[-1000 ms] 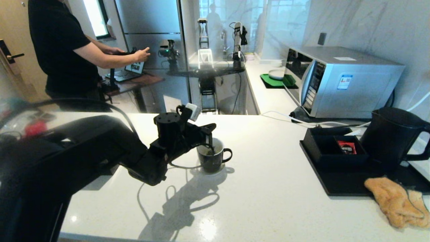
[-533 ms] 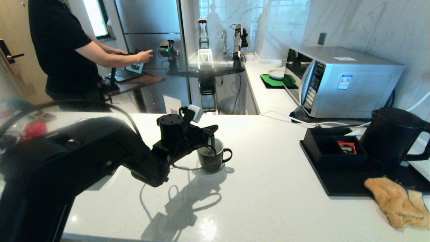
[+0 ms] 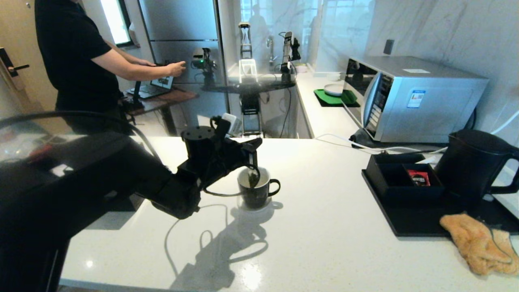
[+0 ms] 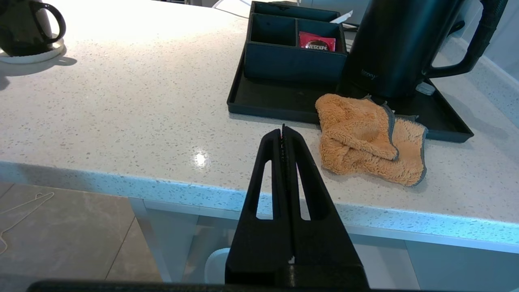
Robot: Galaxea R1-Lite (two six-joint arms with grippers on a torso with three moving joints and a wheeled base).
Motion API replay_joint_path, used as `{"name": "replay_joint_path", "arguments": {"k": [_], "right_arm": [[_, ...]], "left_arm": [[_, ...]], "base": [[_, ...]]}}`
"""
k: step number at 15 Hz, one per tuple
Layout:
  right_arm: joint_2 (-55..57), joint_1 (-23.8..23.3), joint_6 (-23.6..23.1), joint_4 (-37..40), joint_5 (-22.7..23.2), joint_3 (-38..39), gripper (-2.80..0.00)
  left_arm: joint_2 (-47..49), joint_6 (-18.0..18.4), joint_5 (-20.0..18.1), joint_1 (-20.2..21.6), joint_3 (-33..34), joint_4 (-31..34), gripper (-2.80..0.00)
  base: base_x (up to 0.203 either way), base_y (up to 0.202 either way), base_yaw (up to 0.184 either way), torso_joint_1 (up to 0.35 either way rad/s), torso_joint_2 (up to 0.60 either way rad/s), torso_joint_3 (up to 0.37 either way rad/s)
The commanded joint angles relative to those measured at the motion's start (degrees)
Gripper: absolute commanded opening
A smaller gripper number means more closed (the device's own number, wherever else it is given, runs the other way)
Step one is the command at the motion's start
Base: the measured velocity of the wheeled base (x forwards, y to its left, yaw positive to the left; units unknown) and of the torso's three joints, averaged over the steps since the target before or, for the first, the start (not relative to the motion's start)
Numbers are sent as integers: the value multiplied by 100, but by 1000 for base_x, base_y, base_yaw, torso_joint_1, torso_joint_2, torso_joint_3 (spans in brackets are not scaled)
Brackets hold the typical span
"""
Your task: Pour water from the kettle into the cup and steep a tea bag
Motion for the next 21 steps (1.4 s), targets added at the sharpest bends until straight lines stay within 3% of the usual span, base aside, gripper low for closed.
{"name": "replay_joint_path", "arguments": {"k": [1,11,21], "right_arm": [[9,2,-9,0,2,0,-280],[9,2,-9,0,2,0,-280],[9,2,-9,0,2,0,-280]], "left_arm": [[-326,-6,-6,13,0,-9,-280],[-522,-2,-6,12,272,-42,-280],[216,29,-15,-24,360,-62,-280]], "base": [[0,0,0,0,0,0],[0,0,0,0,0,0],[0,0,0,0,0,0]]}}
